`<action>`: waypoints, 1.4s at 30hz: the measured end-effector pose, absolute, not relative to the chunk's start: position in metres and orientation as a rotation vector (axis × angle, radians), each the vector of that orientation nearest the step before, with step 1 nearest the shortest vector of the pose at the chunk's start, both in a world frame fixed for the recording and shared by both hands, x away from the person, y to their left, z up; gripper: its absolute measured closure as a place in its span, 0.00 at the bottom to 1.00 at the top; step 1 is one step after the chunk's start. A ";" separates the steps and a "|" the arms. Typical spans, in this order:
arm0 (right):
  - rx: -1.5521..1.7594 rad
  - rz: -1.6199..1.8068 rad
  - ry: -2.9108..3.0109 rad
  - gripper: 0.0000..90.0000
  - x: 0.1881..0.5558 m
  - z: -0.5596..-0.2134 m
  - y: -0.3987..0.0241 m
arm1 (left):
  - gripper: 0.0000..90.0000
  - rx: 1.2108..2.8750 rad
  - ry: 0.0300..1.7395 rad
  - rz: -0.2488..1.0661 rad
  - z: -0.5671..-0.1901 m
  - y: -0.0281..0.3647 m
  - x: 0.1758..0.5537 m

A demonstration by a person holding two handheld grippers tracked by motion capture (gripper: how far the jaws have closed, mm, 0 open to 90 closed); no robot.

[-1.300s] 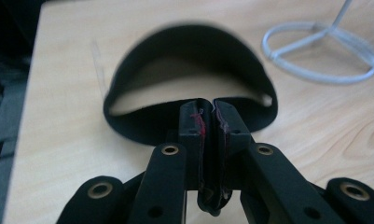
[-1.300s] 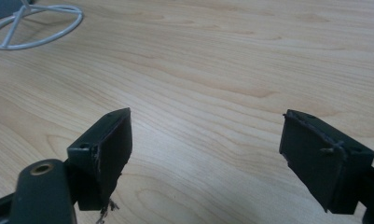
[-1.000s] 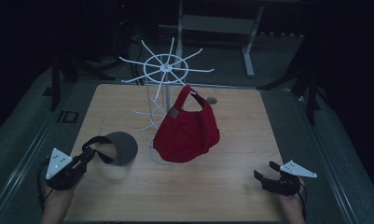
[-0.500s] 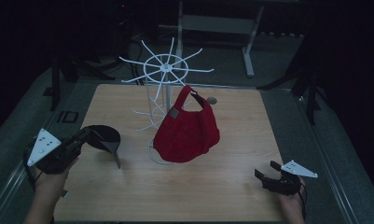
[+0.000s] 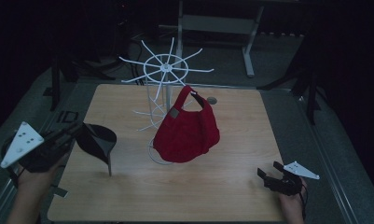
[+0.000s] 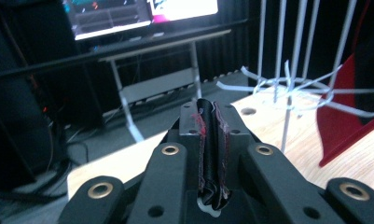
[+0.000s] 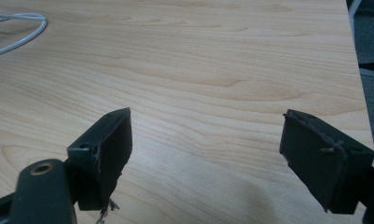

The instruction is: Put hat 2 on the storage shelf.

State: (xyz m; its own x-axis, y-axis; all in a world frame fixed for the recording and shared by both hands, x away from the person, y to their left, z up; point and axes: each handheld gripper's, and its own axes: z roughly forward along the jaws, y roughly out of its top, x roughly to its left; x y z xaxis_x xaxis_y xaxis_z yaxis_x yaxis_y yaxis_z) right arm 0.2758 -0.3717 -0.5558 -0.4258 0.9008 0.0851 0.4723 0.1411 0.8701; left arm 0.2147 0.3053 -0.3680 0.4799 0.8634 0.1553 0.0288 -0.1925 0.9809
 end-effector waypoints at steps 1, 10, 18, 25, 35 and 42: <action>1.310 1.225 1.961 0.19 0.276 -0.556 -0.372 | 0.93 1.580 0.777 0.920 -0.364 0.305 0.214; 1.318 1.243 1.959 0.19 0.275 -0.556 -0.373 | 0.93 1.542 0.648 0.928 -0.316 0.294 0.214; 1.317 1.247 1.964 0.19 0.275 -0.556 -0.373 | 0.93 1.525 0.547 0.913 -0.289 0.284 0.210; 1.316 1.241 1.968 0.19 0.274 -0.556 -0.372 | 0.93 1.505 0.493 0.879 -0.268 0.269 0.221; 1.316 1.250 1.968 0.19 0.274 -0.556 -0.373 | 0.93 1.508 0.443 0.867 -0.245 0.240 0.242; 1.315 1.249 1.969 0.19 0.274 -0.556 -0.373 | 0.93 1.518 0.425 0.835 -0.238 0.227 0.252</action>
State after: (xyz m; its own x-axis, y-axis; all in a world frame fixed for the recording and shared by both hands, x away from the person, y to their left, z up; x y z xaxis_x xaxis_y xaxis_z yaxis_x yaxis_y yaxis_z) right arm 0.2739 -0.3731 -0.5559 -0.4371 0.8933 0.1050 0.4755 0.1304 0.8700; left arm 0.2524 0.2274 -0.2376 0.6659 0.7031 0.2493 -0.2113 -0.1428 0.9669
